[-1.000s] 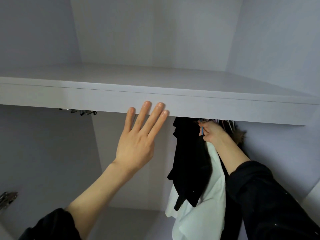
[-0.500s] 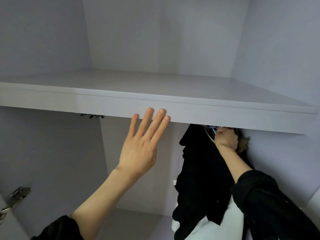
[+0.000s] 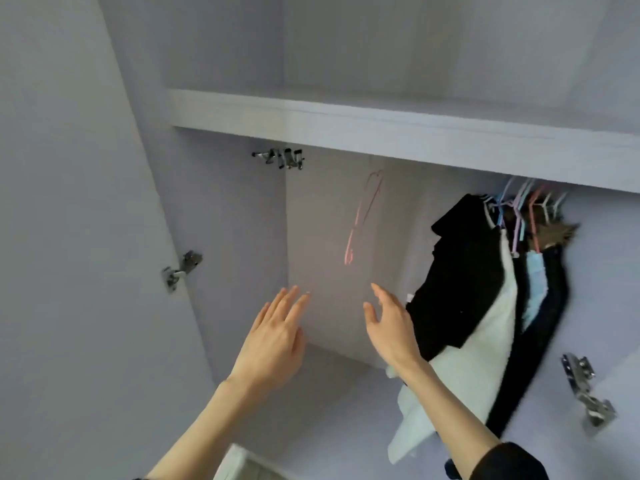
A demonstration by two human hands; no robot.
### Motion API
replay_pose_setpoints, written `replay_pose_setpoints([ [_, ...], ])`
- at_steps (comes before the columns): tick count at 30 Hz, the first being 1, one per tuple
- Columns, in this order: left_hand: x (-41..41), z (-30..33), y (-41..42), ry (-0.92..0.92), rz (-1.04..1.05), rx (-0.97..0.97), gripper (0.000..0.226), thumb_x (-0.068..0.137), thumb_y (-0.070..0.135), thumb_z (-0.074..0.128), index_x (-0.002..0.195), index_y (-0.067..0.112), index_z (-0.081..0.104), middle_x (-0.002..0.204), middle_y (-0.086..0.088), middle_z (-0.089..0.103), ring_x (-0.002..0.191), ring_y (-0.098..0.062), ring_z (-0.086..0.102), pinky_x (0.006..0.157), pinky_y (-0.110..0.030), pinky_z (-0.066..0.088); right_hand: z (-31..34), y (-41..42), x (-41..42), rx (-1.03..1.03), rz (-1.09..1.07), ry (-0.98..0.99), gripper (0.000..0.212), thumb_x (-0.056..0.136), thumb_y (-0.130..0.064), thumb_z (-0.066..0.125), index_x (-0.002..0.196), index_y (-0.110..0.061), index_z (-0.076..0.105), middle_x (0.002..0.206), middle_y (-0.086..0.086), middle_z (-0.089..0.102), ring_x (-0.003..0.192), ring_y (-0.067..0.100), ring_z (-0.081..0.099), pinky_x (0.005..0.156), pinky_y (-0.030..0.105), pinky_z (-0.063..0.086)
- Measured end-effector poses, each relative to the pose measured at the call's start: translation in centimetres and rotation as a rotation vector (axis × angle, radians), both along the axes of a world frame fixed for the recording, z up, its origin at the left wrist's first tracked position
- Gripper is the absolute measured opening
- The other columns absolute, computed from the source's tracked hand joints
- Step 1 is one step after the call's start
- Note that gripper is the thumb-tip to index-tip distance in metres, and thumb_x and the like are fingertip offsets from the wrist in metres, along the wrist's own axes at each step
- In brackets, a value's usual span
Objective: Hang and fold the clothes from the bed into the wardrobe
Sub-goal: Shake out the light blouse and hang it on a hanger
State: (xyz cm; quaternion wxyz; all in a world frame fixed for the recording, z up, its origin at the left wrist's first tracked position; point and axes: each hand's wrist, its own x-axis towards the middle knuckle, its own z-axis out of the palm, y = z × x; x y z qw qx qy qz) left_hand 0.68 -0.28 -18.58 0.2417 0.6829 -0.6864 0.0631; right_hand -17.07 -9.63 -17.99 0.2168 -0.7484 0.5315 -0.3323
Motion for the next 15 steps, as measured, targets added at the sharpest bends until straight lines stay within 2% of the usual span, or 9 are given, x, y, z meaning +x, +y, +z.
replay_pose_setpoints([
  [2, 2.2, -2.2, 6.0, 0.091, 0.112, 0.119, 0.056, 0.086, 0.022, 0.027, 0.139, 0.013, 0.043, 0.145, -0.011, 0.043, 0.135, -0.032, 0.039, 0.107, -0.041, 0.033, -1.9, 4.3, 3.6, 0.094, 0.168, 0.062, 0.042, 0.095, -0.017, 0.051, 0.136, -0.009, 0.046, 0.134, 0.009, 0.054, 0.123, 0.023, 0.051, 0.101, 0.028, 0.033],
  [6, 5.0, -4.4, 20.3, 0.197, 0.379, 0.178, 0.056, 0.087, 0.027, 0.026, 0.136, 0.013, 0.047, 0.139, -0.007, 0.049, 0.13, -0.025, 0.045, 0.103, -0.033, 0.037, -4.2, 14.9, 9.9, 0.185, 0.472, 0.132, 0.036, 0.095, -0.017, 0.051, 0.13, -0.01, 0.053, 0.126, 0.008, 0.06, 0.113, 0.022, 0.058, 0.095, 0.028, 0.039],
  [10, 5.8, -6.3, 34.5, 0.299, 0.633, 0.19, 0.043, 0.097, 0.018, 0.039, 0.14, 0.018, 0.042, 0.139, -0.001, 0.048, 0.127, -0.022, 0.044, 0.1, -0.031, 0.037, -5.3, 26.5, 14.3, 0.207, 0.748, 0.221, 0.033, 0.095, -0.016, 0.052, 0.127, -0.008, 0.056, 0.123, 0.01, 0.062, 0.106, 0.024, 0.062, 0.092, 0.027, 0.039],
  [15, 4.3, -8.8, 53.4, 0.457, 1.02, 0.154, 0.039, 0.098, 0.02, 0.041, 0.137, 0.023, 0.046, 0.135, 0.004, 0.051, 0.121, -0.016, 0.05, 0.096, -0.031, 0.042, -6.8, 42.5, 19.2, 0.215, 1.171, 0.364, 0.033, 0.095, -0.021, 0.049, 0.127, -0.014, 0.055, 0.114, 0.005, 0.064, 0.109, 0.023, 0.059, 0.094, 0.031, 0.042],
])
